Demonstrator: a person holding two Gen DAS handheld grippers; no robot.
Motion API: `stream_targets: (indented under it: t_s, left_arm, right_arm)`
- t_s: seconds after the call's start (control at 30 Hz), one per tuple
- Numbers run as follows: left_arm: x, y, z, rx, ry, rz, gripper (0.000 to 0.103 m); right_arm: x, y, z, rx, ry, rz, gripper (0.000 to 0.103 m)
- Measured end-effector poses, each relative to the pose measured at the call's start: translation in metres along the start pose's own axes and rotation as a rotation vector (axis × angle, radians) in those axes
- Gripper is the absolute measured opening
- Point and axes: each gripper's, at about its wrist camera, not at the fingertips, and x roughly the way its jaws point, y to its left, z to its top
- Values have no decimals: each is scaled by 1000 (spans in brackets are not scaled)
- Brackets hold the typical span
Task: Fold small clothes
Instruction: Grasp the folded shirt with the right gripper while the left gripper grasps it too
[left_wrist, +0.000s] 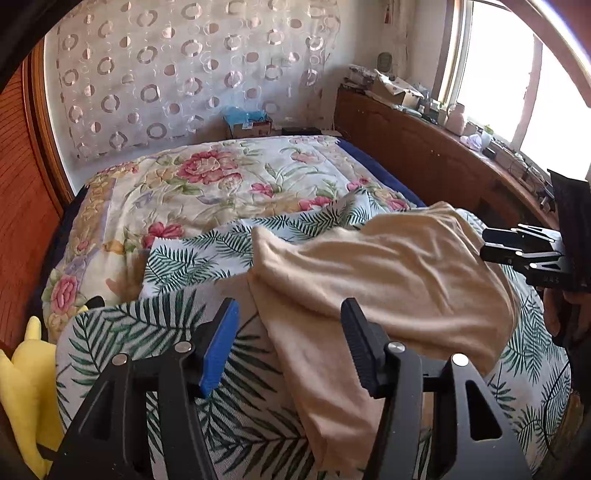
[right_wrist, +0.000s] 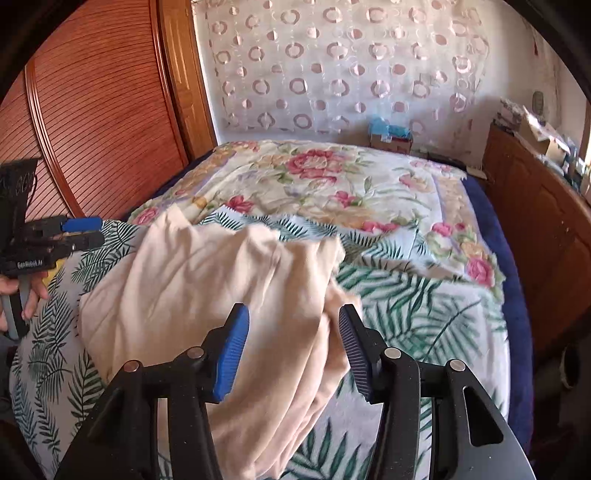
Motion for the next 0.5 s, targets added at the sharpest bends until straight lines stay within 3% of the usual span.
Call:
stream_targets:
  t_s: [0.1, 0.13, 0.17, 0.2, 0.3, 0.37, 0.5]
  left_arm:
    - [4, -3, -17, -3, 28, -2, 59]
    - [5, -3, -22, -5, 32, -8, 59]
    - [7, -4, -26, -7, 36, -11, 59]
    - [9, -4, -29, -9, 41, -8, 59]
    - [12, -2, -34, -28, 51, -14, 59]
    - [11, -2, -36, -39, 46, -19, 59]
    - [10, -4, -36, -41, 42, -29, 59]
  right_arm:
    - [-2, 1, -7, 17, 14, 6, 52]
    - [-3, 6, -4, 5, 11, 9, 43]
    - [-2, 10, -3, -12, 11, 25, 26]
    - [-2, 11, -1, -29, 14, 29, 2]
    - [-21, 8, 6, -56, -80, -42, 2]
    - [-29, -11, 12, 26, -94, -31, 2]
    - [-24, -17, 9, 12, -61, -31, 2]
